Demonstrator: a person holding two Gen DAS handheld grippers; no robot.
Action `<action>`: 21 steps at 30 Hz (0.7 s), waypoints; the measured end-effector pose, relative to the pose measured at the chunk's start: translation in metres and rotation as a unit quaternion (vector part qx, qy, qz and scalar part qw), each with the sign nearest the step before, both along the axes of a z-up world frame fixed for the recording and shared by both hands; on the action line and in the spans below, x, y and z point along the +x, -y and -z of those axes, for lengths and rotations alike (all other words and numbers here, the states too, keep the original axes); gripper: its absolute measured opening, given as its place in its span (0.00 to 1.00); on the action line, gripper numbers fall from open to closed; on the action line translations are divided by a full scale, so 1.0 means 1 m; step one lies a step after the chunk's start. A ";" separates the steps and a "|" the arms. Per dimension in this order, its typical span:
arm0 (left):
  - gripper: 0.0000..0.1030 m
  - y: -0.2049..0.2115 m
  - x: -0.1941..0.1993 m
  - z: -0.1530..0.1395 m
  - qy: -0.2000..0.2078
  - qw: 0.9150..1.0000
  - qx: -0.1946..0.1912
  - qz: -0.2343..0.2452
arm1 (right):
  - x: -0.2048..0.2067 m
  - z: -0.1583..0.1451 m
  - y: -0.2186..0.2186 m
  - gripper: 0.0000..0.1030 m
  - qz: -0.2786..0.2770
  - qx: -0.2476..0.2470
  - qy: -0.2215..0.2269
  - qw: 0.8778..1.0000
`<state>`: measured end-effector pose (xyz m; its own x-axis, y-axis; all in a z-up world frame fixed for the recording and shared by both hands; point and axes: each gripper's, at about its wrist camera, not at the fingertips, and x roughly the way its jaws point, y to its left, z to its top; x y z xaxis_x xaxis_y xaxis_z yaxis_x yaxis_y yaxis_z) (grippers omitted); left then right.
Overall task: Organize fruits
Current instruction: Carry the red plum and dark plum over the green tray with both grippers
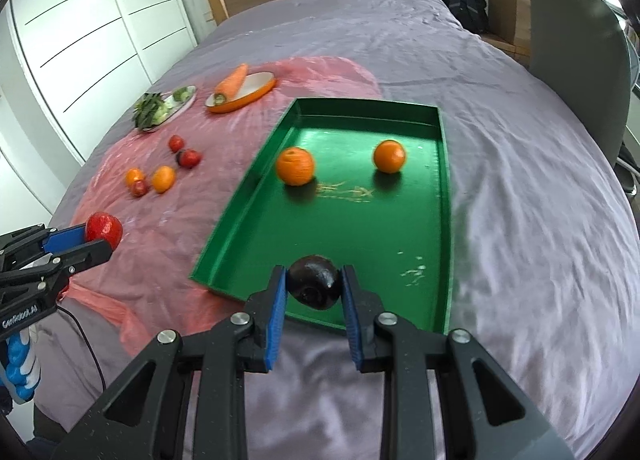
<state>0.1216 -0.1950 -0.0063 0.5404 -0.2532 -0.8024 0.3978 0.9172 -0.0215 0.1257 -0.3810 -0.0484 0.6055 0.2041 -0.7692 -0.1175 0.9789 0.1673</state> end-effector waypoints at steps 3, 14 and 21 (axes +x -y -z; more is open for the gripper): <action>0.28 0.016 0.007 0.004 -0.002 1.000 0.002 0.012 | 0.008 0.005 0.012 0.16 0.006 0.003 -0.002 1.000; 0.28 0.060 0.046 0.024 -0.019 0.999 0.008 0.027 | 0.052 0.024 0.032 0.16 0.010 0.004 -0.012 1.000; 0.28 0.083 0.065 0.046 -0.038 0.998 0.018 0.038 | 0.087 0.041 0.034 0.16 0.010 0.005 -0.026 1.000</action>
